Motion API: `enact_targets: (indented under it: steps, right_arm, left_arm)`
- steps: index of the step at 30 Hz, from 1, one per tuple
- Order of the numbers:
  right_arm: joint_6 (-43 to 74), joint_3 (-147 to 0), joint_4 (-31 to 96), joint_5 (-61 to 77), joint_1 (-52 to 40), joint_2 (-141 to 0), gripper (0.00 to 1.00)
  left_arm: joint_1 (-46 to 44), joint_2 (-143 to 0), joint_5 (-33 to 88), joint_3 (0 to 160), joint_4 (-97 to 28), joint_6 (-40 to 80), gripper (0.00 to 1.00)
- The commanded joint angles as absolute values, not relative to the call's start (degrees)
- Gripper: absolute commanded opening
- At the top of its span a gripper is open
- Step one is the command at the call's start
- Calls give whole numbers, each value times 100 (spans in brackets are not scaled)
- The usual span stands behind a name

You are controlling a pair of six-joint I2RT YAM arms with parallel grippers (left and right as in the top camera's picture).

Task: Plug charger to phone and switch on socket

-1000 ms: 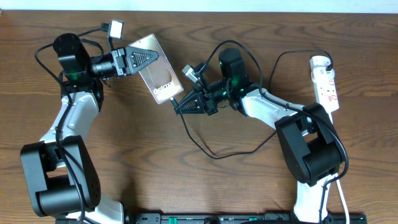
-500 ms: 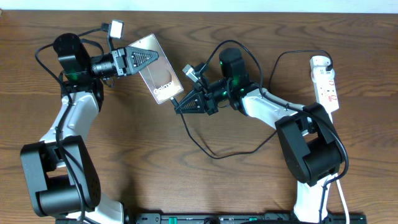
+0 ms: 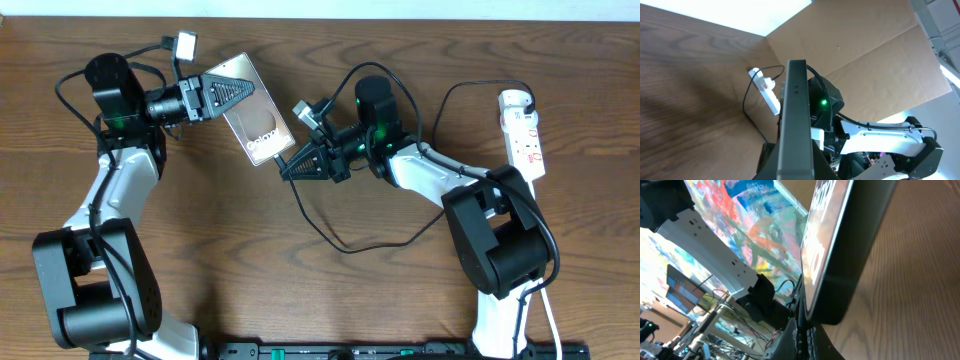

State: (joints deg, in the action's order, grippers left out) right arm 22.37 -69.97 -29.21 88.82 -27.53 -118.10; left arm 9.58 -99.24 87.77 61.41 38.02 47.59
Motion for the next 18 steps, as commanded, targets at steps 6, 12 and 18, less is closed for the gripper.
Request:
enact_targets:
  steps: [6,12,18]
  right_arm:
    - [2768,-7072,-3391,8906,-2692,-11775,1]
    - [2768,-7072,-3391,8908,-2687,-11775,1]
    - [2783,-7072,-3391,8910,-2628,-11775,1]
  left_arm:
    - [604,-9918,9004,6191,3848,4045,7]
    - [607,-9918,9004,6193,3848,3944,7]
    - [609,-9918,9006,6191,3795,3970,8]
